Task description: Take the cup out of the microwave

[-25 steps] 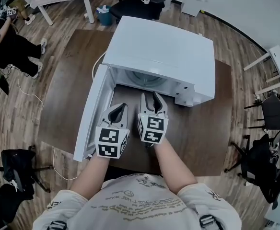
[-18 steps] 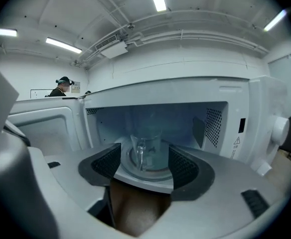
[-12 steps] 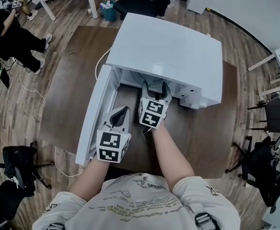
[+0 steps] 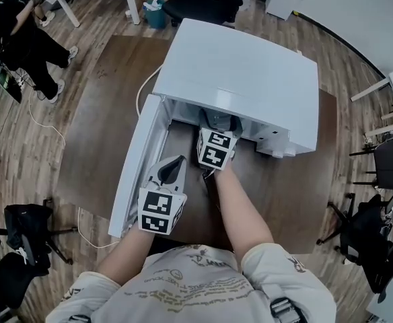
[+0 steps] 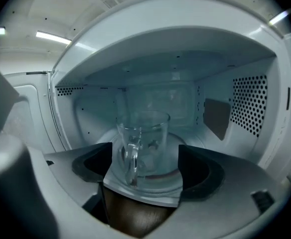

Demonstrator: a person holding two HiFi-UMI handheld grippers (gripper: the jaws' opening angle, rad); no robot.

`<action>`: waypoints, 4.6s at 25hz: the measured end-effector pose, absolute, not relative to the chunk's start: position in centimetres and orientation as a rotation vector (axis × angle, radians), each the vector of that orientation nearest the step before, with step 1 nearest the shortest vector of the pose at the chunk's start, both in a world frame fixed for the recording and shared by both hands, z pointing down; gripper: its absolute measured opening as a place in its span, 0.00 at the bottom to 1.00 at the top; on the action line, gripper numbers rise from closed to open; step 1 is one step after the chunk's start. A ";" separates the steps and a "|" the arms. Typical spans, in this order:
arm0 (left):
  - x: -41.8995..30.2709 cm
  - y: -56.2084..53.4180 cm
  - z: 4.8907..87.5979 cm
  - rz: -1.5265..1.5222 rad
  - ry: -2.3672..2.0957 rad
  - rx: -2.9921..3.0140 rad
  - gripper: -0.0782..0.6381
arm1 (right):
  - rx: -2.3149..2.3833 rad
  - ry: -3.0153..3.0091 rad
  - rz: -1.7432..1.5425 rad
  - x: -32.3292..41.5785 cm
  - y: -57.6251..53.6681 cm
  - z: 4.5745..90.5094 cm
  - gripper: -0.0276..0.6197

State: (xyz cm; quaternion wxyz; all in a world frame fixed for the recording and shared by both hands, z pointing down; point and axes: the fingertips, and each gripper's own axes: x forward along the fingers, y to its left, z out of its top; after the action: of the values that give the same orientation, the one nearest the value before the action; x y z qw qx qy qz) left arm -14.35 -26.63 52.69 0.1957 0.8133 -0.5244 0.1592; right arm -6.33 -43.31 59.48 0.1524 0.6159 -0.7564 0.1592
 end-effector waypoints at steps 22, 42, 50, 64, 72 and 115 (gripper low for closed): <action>-14.9 -26.6 53.2 0.438 -1.398 2.295 0.13 | 1.789 -2.106 0.395 -7.1 -47.3 60.6 0.63; -14.7 -26.3 52.4 0.440 -1.396 2.321 0.13 | 1.748 -2.192 0.344 -7.1 -45.0 59.2 0.62; -13.8 -25.3 51.1 0.429 -1.420 2.339 0.13 | 1.762 -2.194 0.357 -5.1 -41.2 58.4 0.62; -11.4 -22.4 49.1 0.383 -1.426 2.366 0.13 | 1.748 -2.247 0.299 -1.5 -30.2 53.7 0.62; -8.0 -20.3 48.3 0.362 -1.383 2.419 0.13 | 1.797 -2.272 0.240 1.9 -25.5 50.3 0.62; -2.5 -18.7 47.4 0.322 -1.349 2.501 0.13 | 1.870 -2.230 0.252 7.5 -21.6 48.2 0.62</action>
State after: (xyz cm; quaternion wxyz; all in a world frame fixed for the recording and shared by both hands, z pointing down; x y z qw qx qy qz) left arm -2.46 -18.69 47.36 0.1404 0.8658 -0.4672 0.1115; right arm 7.53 -21.62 48.20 0.1101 0.6364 -0.7587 0.0856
